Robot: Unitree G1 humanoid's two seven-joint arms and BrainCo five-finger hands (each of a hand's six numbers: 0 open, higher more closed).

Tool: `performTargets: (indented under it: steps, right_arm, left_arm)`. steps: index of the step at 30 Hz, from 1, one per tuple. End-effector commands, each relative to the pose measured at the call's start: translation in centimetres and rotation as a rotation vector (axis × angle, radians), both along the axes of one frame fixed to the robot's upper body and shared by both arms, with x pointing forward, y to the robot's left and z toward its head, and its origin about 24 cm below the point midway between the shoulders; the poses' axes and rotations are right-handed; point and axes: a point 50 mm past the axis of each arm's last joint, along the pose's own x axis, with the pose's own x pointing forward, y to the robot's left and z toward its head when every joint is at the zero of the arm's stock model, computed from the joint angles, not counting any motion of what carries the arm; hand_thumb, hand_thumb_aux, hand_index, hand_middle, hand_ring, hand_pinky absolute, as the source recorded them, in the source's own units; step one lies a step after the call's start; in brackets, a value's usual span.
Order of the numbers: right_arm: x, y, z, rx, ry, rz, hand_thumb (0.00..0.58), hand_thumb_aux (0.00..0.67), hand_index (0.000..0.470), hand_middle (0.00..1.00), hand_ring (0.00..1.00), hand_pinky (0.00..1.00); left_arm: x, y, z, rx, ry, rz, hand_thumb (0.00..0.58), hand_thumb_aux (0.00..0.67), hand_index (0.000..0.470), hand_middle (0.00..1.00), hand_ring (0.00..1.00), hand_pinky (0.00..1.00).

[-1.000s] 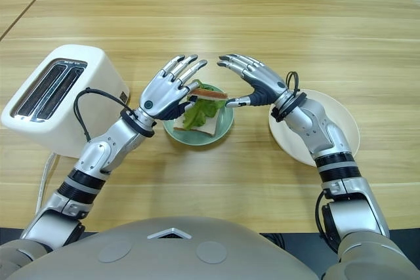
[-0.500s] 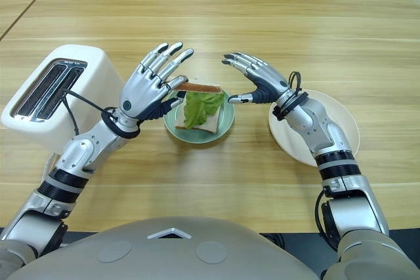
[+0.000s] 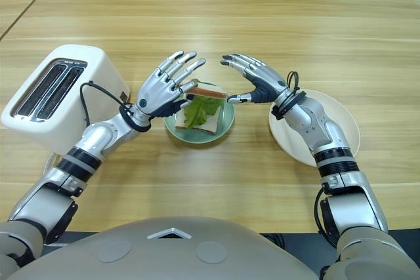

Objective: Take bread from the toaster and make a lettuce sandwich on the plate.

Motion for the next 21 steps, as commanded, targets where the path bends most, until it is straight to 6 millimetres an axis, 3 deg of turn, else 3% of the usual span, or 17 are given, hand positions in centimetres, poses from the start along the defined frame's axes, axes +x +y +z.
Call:
performTargets:
  steps: [1, 6, 12, 13, 14, 15, 16, 21]
  right_arm:
    - [0.2, 0.4, 0.2, -0.006, -0.007, 0.021, 0.000, 0.000, 0.000, 0.00, 0.00, 0.00]
    - [-0.1, 0.4, 0.2, -0.009, -0.004, 0.029, 0.000, 0.000, 0.000, 0.00, 0.00, 0.00]
    - [-0.3, 0.3, 0.3, -0.011, -0.005, 0.029, 0.000, 0.000, 0.000, 0.00, 0.00, 0.00]
    - [-0.3, 0.3, 0.3, -0.012, -0.004, 0.029, 0.000, 0.000, 0.000, 0.00, 0.00, 0.00]
    - [-0.3, 0.3, 0.3, -0.013, -0.003, 0.030, 0.000, 0.000, 0.000, 0.00, 0.00, 0.00]
    - [-0.3, 0.3, 0.3, -0.014, -0.002, 0.031, 0.000, 0.000, 0.000, 0.00, 0.00, 0.00]
    - [-0.3, 0.3, 0.2, -0.015, -0.002, 0.031, 0.000, 0.000, 0.000, 0.00, 0.00, 0.00]
    - [-0.3, 0.4, 0.3, -0.017, -0.003, 0.033, 0.000, 0.000, 0.000, 0.00, 0.00, 0.00]
  left_arm:
    - [0.4, 0.6, -1.7, 0.031, 0.041, 0.017, 0.580, 0.670, 0.470, 0.00, 0.00, 0.00]
    - [-1.0, 1.0, -3.4, 0.044, 0.098, -0.004, 0.580, 0.670, 0.470, 0.00, 0.00, 0.00]
    - [-2.7, 1.1, -3.9, 0.049, 0.126, -0.028, 0.580, 0.665, 0.466, 0.00, 0.00, 0.00]
    - [-2.9, 1.0, -3.9, 0.048, 0.131, -0.031, 0.545, 0.504, 0.354, 0.00, 0.00, 0.00]
    - [-3.0, 1.0, -4.0, 0.049, 0.134, -0.030, 0.468, 0.376, 0.264, 0.00, 0.00, 0.00]
    - [-3.1, 1.0, -4.0, 0.048, 0.138, -0.029, 0.248, 0.163, 0.114, 0.00, 0.00, 0.00]
    - [-3.1, 1.1, -4.1, 0.046, 0.141, -0.025, 0.000, 0.000, 0.000, 0.00, 0.00, 0.00]
    - [-3.0, 2.2, -2.8, -0.003, 0.129, 0.020, 0.000, 0.000, 0.000, 0.00, 0.00, 0.00]
